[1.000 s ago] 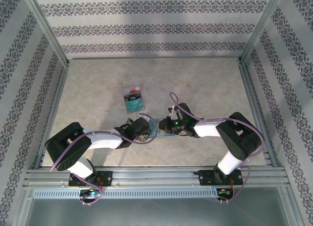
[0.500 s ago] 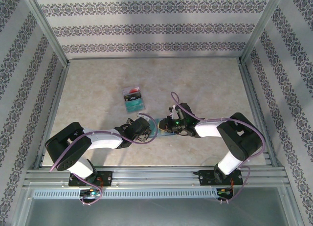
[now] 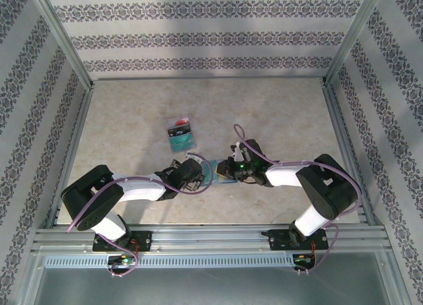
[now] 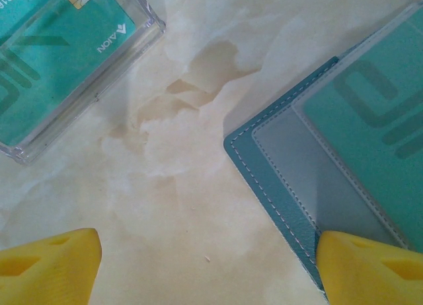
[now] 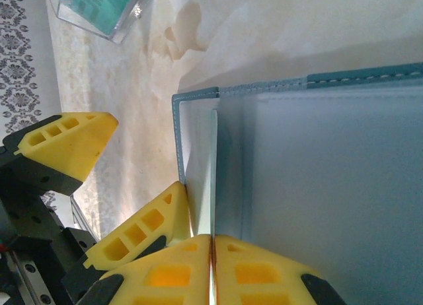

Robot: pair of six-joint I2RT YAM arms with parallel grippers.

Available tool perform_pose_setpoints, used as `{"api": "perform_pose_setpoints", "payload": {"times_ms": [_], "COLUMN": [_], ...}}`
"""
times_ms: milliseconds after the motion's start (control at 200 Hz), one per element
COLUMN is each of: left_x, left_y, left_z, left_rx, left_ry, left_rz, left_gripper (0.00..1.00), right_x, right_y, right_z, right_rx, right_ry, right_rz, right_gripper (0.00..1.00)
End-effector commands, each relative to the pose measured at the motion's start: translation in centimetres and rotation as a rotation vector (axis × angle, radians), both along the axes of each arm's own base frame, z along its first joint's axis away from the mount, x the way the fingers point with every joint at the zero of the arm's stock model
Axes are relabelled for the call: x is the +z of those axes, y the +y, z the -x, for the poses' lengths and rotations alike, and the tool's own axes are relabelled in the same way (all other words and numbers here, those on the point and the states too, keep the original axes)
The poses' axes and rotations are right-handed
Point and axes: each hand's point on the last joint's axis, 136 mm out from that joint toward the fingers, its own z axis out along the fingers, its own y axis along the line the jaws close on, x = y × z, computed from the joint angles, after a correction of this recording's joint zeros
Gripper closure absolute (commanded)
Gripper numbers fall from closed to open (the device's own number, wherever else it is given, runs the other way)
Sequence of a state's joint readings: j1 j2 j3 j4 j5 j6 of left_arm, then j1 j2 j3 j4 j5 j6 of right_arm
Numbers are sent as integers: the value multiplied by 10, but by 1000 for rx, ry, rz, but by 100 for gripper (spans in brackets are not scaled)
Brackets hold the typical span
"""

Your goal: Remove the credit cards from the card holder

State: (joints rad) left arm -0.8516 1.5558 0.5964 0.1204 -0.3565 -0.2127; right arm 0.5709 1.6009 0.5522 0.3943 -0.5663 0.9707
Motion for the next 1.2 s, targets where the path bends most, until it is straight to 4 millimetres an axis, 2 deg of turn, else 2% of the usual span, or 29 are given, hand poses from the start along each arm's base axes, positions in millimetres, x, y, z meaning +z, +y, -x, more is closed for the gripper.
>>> {"api": "perform_pose_setpoints", "payload": {"times_ms": [0,130,375,495,750,1194], "left_x": [-10,-4,40,50,28,0], "left_y": [1,-2,-24,-33,-42,-24], "left_z": [8,7,-7,-13,-19,-14], "left_rx": [-29,-37,-68,-82,-105,-108], "left_ry": [35,28,-59,-86,-53,-16], "left_rz": [-57,-42,62,86,38,-99], "left_gripper": [14,14,15,15,14,14], "right_x": [12,12,7,8,12,15], "right_y": [-2,-2,-3,-3,-2,-9], "right_z": [-5,-5,-4,-4,-4,-6], "right_rx": [-9,-7,-7,-9,-4,-21], "right_ry": [-37,-37,-22,-23,-26,-32], "right_rz": [-27,-26,-12,-12,-19,-25], "right_gripper": [89,91,91,91,91,89]}}
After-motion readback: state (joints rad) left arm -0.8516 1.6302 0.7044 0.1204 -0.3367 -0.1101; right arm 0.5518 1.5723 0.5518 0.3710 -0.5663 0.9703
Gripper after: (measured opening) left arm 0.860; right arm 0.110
